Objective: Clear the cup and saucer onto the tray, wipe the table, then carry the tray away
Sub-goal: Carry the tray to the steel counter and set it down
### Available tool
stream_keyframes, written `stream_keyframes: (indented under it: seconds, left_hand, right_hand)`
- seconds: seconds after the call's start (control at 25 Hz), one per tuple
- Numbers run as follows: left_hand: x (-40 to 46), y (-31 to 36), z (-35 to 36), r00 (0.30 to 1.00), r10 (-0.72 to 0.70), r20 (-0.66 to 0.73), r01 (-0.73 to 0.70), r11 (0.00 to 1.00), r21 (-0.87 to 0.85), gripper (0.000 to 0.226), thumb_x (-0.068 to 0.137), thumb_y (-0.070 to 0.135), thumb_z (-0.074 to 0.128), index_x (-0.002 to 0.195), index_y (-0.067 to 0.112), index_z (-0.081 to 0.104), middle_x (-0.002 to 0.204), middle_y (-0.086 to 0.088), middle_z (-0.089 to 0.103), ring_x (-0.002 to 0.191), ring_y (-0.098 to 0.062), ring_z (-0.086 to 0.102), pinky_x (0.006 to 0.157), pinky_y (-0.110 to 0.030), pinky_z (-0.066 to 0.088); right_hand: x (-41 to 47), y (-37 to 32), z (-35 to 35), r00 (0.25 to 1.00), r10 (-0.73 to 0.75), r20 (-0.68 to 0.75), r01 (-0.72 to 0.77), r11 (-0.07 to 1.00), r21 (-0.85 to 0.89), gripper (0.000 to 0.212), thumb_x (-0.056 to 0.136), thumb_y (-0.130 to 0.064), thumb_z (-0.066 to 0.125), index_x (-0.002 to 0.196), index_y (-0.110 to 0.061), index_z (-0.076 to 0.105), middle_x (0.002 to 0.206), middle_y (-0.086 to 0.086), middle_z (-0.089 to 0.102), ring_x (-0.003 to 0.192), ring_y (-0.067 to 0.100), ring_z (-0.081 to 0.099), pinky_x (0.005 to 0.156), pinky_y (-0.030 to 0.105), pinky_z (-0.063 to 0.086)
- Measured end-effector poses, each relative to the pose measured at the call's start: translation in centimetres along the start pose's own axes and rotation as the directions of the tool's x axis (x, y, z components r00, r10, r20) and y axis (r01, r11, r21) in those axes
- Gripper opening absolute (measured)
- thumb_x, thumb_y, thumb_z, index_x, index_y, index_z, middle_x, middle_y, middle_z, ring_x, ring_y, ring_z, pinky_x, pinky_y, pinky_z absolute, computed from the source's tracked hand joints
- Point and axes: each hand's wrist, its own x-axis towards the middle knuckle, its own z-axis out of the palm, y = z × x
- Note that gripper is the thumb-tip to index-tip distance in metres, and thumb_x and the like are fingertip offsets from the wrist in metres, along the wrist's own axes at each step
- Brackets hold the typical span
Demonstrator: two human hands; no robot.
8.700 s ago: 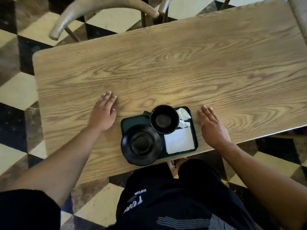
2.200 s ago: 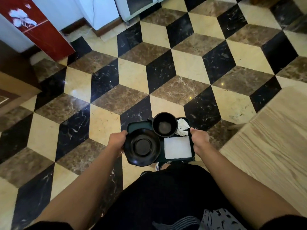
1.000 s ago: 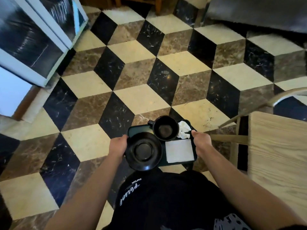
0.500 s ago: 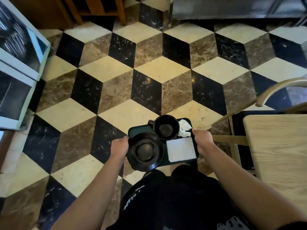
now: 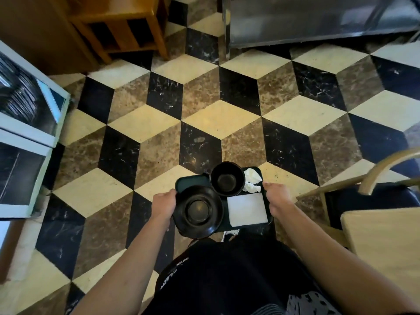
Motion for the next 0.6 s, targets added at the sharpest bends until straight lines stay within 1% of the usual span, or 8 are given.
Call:
stream_keyframes:
  seconds: [0.08, 0.16, 0.2, 0.28, 0.32, 0.4, 0.52, 0.6]
  left_hand:
    - [1.0, 3.3, 1.3, 1.000, 0.004, -0.005, -0.004, 1.000, 0.001, 0.030, 0.094, 0.027, 0.059, 0.078, 0.002, 0.066, 0.075, -0.013, 0.064, 0.072, -0.029, 0.059, 0.069, -0.038, 0.043]
    - [2.1, 6.2, 2.6, 1.000, 0.008, -0.009, -0.007, 1.000, 0.021, 0.029, 0.092, 0.029, 0.059, 0.077, 0.004, 0.063, 0.074, -0.014, 0.062, 0.072, -0.030, 0.059, 0.067, -0.040, 0.044]
    - [2.8, 7.5, 3.3, 1.000, 0.003, -0.007, -0.002, 1.000, 0.024, 0.027, 0.091, 0.030, 0.060, 0.078, 0.006, 0.062, 0.075, -0.015, 0.062, 0.073, -0.030, 0.060, 0.067, -0.041, 0.045]
    - [3.7, 10.0, 4.4, 1.000, -0.006, 0.006, 0.005, 1.000, 0.023, 0.026, 0.090, 0.032, 0.062, 0.087, 0.006, 0.062, 0.081, -0.014, 0.066, 0.077, -0.032, 0.064, 0.070, -0.044, 0.051]
    - [4.3, 11.3, 5.0, 1.000, -0.010, 0.015, 0.010, 1.000, 0.024, 0.028, 0.091, 0.033, 0.062, 0.094, 0.005, 0.063, 0.084, -0.014, 0.068, 0.079, -0.033, 0.065, 0.071, -0.045, 0.053]
    - [5.5, 14.1, 6.4, 0.999, -0.013, 0.050, 0.011, 0.999, 0.043, 0.030, 0.092, 0.033, 0.061, 0.101, 0.004, 0.062, 0.084, -0.014, 0.068, 0.078, -0.032, 0.064, 0.070, -0.043, 0.051]
    - [7.8, 18.2, 8.5, 0.996, 0.017, 0.088, -0.024, 0.997, 0.073, 0.025, 0.093, 0.031, 0.060, 0.087, 0.008, 0.063, 0.082, -0.016, 0.067, 0.076, -0.031, 0.062, 0.071, -0.049, 0.054]
    - [9.4, 20.9, 9.9, 0.993, 0.035, 0.112, -0.047, 0.993, 0.111, 0.027, 0.092, 0.033, 0.059, 0.083, 0.008, 0.065, 0.085, -0.020, 0.071, 0.078, -0.033, 0.066, 0.075, -0.051, 0.058]
  right_hand:
    - [1.5, -3.2, 0.3, 1.000, -0.003, 0.014, 0.003, 1.000, 0.016, 0.022, 0.105, -0.010, 0.054, 0.107, 0.004, 0.070, 0.110, 0.010, 0.070, 0.080, 0.020, 0.064, 0.079, 0.044, 0.056]
    - [3.2, -5.9, 0.3, 1.000, -0.005, 0.011, 0.004, 0.999, 0.043, 0.020, 0.104, -0.016, 0.057, 0.093, -0.007, 0.072, 0.114, 0.020, 0.074, 0.077, 0.026, 0.067, 0.073, 0.044, 0.056]
    - [3.9, -7.2, 0.3, 1.000, 0.006, 0.008, -0.006, 0.999, 0.049, 0.021, 0.102, -0.019, 0.059, 0.090, -0.007, 0.073, 0.114, 0.024, 0.073, 0.079, 0.029, 0.068, 0.071, 0.045, 0.056]
    - [5.2, -9.5, 0.3, 1.000, 0.005, -0.008, -0.005, 0.999, 0.048, 0.022, 0.101, -0.022, 0.060, 0.097, -0.005, 0.072, 0.104, 0.020, 0.075, 0.082, 0.030, 0.067, 0.078, 0.050, 0.059]
    - [5.8, -10.8, 0.3, 1.000, 0.008, -0.025, -0.006, 0.999, 0.048, 0.022, 0.102, -0.023, 0.060, 0.098, -0.005, 0.071, 0.097, 0.015, 0.074, 0.084, 0.029, 0.067, 0.080, 0.049, 0.059]
    - [7.4, -13.1, 0.3, 0.999, -0.007, -0.046, 0.009, 0.998, 0.061, 0.022, 0.102, -0.023, 0.060, 0.095, -0.005, 0.071, 0.095, 0.012, 0.072, 0.081, 0.026, 0.066, 0.075, 0.042, 0.054]
    - [10.1, -16.0, 0.4, 0.998, -0.001, -0.068, 0.006, 0.997, 0.078, 0.027, 0.101, -0.023, 0.061, 0.098, 0.001, 0.071, 0.110, 0.024, 0.075, 0.080, 0.029, 0.067, 0.073, 0.042, 0.055]
    - [11.5, -18.4, 0.7, 0.997, -0.006, -0.073, 0.011, 0.998, 0.066, 0.024, 0.101, -0.023, 0.060, 0.101, -0.001, 0.071, 0.111, 0.021, 0.075, 0.079, 0.026, 0.067, 0.076, 0.043, 0.056]
